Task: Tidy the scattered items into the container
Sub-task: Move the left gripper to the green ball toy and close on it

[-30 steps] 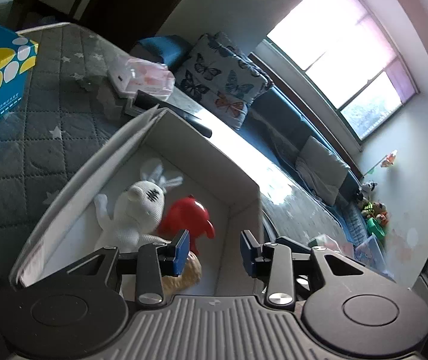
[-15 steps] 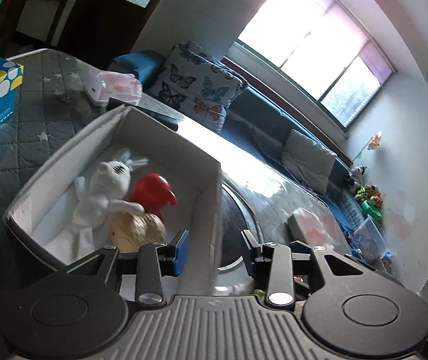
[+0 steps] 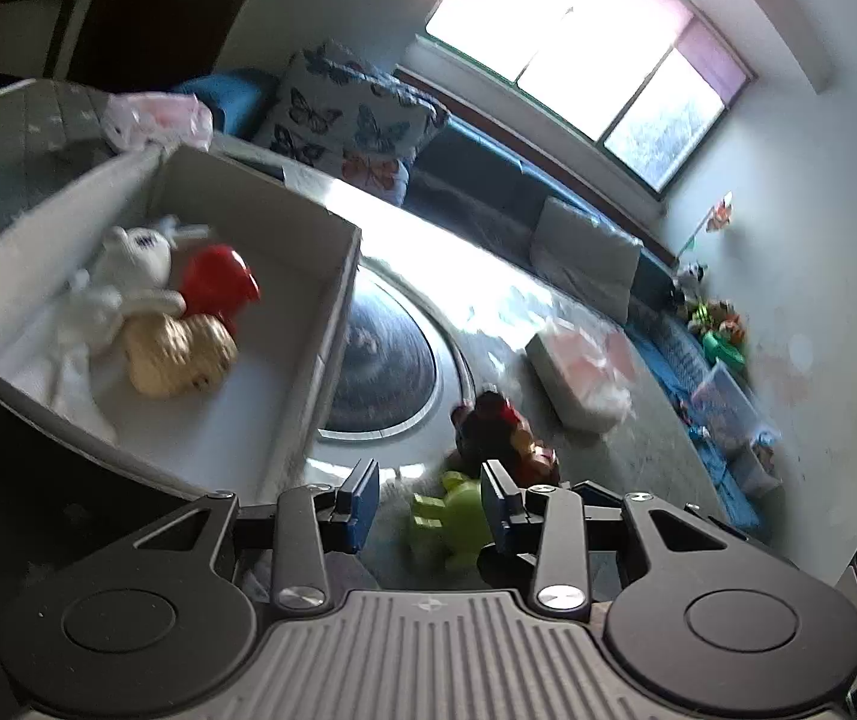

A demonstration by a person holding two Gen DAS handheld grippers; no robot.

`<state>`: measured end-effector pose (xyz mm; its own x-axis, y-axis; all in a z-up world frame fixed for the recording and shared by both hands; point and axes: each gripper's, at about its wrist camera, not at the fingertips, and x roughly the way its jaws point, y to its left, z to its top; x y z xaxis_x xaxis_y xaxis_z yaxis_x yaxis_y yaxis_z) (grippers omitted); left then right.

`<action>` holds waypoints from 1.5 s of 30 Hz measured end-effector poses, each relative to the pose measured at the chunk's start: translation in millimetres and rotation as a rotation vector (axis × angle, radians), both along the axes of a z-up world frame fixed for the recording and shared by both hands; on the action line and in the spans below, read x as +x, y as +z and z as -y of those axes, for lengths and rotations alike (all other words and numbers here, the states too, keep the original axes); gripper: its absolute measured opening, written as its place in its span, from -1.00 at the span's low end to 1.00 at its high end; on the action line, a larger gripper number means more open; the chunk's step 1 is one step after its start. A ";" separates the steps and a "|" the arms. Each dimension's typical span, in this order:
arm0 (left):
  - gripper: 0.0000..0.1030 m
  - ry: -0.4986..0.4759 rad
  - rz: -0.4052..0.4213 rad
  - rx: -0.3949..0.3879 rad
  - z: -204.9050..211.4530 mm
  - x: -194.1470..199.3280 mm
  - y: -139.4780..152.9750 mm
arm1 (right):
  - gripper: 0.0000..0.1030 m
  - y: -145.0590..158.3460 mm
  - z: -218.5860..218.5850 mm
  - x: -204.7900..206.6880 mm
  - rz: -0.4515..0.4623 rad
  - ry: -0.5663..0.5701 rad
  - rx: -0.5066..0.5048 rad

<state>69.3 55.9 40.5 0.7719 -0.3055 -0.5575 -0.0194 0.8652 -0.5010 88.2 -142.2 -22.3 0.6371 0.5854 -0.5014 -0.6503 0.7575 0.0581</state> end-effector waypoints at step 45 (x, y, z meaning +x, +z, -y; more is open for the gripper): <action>-0.23 -0.157 -0.082 0.189 62.7 48.6 -26.1 | 0.54 -61.6 15.6 44.7 -0.193 -0.125 0.076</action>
<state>117.8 -6.8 14.4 0.6733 -0.3025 -0.6746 0.0890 0.9390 -0.3321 133.0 -157.8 -83.9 0.6039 0.5485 -0.5783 -0.5230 0.8202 0.2318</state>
